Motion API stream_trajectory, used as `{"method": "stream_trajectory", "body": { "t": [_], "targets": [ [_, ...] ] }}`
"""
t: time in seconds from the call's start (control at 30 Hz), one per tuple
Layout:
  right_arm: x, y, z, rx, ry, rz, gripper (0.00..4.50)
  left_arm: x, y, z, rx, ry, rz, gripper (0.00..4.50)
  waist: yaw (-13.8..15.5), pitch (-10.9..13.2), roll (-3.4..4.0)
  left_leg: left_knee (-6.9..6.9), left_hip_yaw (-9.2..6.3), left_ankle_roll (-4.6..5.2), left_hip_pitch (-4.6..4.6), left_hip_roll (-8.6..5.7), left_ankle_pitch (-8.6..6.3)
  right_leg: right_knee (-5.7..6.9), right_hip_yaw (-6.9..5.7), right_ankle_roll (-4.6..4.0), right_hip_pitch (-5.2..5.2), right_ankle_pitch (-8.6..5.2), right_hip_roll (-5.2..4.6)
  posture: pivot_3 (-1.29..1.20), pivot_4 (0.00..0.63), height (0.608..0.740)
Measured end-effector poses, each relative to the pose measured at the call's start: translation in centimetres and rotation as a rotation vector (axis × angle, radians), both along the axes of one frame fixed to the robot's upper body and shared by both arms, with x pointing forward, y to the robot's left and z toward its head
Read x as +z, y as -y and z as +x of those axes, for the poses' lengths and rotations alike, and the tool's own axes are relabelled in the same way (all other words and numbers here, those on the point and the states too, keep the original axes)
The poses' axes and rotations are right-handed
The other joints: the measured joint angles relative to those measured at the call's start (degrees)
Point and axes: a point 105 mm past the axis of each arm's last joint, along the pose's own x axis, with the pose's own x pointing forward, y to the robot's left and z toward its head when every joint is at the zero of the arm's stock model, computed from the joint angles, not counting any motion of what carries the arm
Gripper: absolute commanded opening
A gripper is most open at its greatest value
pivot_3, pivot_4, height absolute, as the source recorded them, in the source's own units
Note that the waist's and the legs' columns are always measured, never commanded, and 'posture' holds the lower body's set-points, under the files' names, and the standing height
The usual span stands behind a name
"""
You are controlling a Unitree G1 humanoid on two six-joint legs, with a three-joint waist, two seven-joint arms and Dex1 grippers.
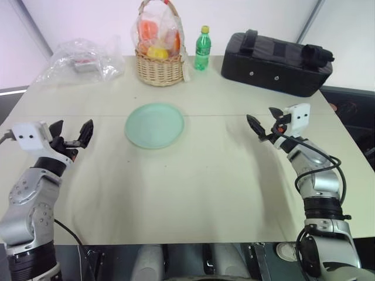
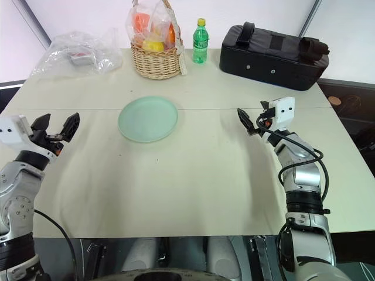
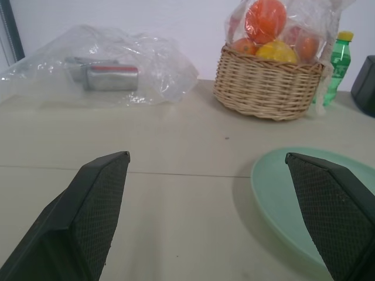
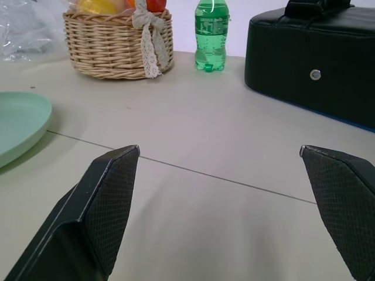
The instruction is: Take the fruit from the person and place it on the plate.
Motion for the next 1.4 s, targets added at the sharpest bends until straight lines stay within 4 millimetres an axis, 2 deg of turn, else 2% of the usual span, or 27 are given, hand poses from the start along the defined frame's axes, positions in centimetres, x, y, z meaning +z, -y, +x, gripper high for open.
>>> {"method": "stream_trajectory", "body": {
  "t": [1.17,1.3,1.4],
  "targets": [
    [0.0,-0.2,0.0,0.014,0.003,-0.002,4.5,-0.1,-0.3,-0.3,0.015,0.002,0.02,4.46,0.0,0.0,0.0,0.0,0.0,0.0,0.0,0.0,0.0,-0.01,0.0,-0.02,0.0,-0.01,-0.01,0.0,0.15,0.74],
    [0.0,-0.2,0.0,0.012,0.004,-0.001,4.5,0.4,-0.1,-0.1,-0.006,0.007,0.048,4.46,0.0,0.0,0.0,0.0,0.0,0.0,0.0,0.0,0.0,0.0,0.0,-0.02,0.0,-0.01,-0.01,0.0,0.15,0.74],
    [0.0,-0.2,0.0,0.007,0.004,-0.001,4.5,2.3,0.6,0.0,-0.115,0.019,0.105,4.46,0.01,0.01,0.0,-0.01,0.0,0.0,-0.01,0.0,0.0,0.0,0.0,-0.15,-0.02,-0.09,-0.01,0.0,0.15,0.74]
  ]
}}
